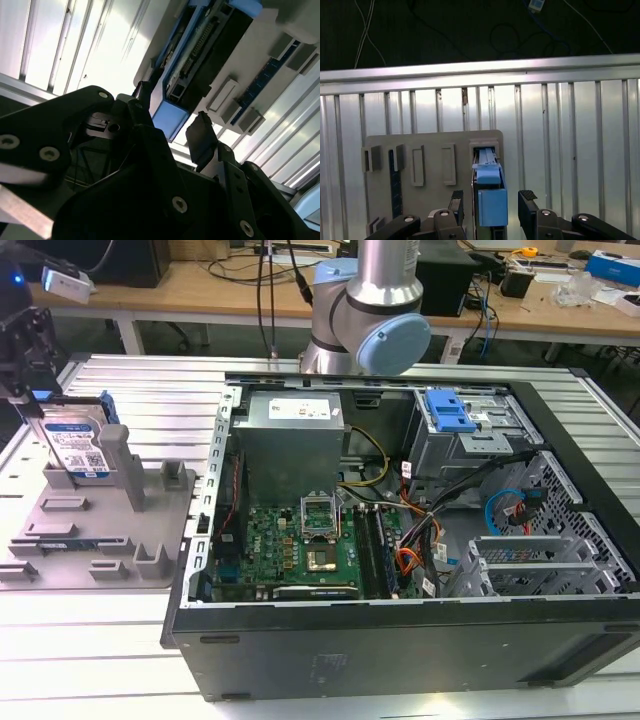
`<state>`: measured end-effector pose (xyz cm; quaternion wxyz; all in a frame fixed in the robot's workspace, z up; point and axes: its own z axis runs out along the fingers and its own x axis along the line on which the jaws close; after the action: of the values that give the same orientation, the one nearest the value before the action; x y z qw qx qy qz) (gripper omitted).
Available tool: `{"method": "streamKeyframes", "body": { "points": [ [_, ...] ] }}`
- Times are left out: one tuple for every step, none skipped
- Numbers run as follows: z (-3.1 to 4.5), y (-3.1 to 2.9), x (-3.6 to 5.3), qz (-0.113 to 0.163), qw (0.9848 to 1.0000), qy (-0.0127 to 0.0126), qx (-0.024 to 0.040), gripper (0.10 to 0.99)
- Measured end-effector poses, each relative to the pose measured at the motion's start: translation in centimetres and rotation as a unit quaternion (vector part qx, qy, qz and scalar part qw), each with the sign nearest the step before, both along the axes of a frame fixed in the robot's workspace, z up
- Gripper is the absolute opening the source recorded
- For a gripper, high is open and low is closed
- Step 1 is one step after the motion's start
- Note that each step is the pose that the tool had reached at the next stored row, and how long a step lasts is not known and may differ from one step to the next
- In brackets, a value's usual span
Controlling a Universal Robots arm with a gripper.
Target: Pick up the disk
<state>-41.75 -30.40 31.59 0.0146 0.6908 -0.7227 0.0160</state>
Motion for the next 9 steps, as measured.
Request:
{"method": "streamKeyframes", "body": {
  "points": [
    [-0.09, 0.01, 0.0, 0.001, 1.0, 0.0, 0.0, 0.557],
    [-0.17, 0.01, 0.0, 0.001, 1.0, 0.0, 0.0, 0.557],
    [-0.27, 0.01, 0.0, 0.002, 1.0, 0.0, 0.0, 0.557],
    [-0.36, 0.02, -0.01, 0.002, 1.0, 0.0, 0.0, 0.557],
    [-0.43, 0.01, 0.0, 0.003, 1.0, 0.0, 0.0, 0.557],
    [-0.58, 0.01, 0.0, 0.004, 1.0, 0.0, 0.0, 0.557],
    [-0.68, 0.01, 0.0, 0.004, 1.0, -0.0001, 0.0, 0.557],
    [-0.73, 0.01, 0.0, 0.005, 1.0, 0.0, 0.0, 0.557],
    [-0.81, 0.01, 0.0, 0.005, 1.0, 0.0, 0.0, 0.557]
  ]
}}
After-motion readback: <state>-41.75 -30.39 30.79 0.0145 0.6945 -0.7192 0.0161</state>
